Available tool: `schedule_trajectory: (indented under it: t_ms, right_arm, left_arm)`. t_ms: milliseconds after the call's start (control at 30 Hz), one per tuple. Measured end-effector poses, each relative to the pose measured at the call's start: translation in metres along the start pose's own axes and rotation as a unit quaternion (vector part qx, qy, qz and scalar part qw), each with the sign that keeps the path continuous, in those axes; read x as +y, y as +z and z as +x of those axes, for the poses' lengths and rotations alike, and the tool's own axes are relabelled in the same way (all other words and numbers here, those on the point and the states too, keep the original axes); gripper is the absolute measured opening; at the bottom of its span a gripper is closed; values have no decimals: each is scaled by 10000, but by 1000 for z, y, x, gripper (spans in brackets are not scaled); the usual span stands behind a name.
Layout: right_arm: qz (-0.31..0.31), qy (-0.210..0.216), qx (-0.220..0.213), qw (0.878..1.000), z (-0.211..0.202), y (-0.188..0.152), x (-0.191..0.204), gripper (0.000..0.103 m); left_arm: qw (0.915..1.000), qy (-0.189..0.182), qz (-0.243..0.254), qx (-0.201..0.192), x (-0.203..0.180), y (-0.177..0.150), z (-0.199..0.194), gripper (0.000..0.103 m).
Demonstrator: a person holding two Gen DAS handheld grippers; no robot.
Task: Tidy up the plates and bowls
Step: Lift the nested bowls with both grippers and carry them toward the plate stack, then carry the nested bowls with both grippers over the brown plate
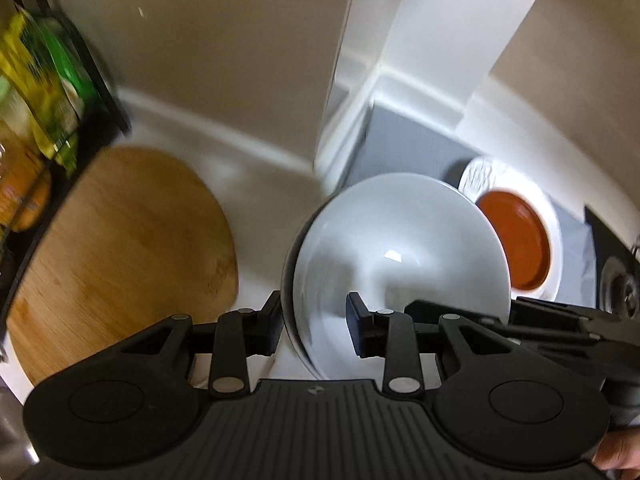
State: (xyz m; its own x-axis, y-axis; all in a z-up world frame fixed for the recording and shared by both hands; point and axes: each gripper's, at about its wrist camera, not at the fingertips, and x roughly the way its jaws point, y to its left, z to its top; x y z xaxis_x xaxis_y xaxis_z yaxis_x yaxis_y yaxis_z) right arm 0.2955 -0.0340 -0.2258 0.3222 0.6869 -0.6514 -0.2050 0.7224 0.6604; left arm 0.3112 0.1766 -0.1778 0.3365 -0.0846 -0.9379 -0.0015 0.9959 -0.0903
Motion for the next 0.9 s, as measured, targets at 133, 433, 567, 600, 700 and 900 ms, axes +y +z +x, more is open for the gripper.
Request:
schedule_trajectory:
  t_ms: [133, 433, 567, 600, 700, 900]
  right_arm:
    - [226, -265, 192, 9992, 13, -22, -11, 42]
    - [247, -670, 370, 9968, 26, -36, -25, 42]
    - [205, -794, 503, 9954, 32, -35, -28, 43]
    - [174, -828, 502, 9951, 33, -35, -27, 45]
    - [128, -833, 440, 9955, 30, -32, -26, 52]
    - [37, -755, 493, 9959, 27, -28, -29, 54]
  left_arm:
    - [9992, -85, 131, 380, 2, -8, 30, 35]
    - [9953, -445, 87, 851, 15, -19, 67, 34]
    - [9954, -538, 11, 788, 20, -19, 68, 33]
    - [9956, -547, 15, 755, 21, -19, 67, 33]
    - [9964, -535, 49, 659, 23, -18, 65, 32]
    - [9958, -606, -12, 691, 25, -15, 69, 31]
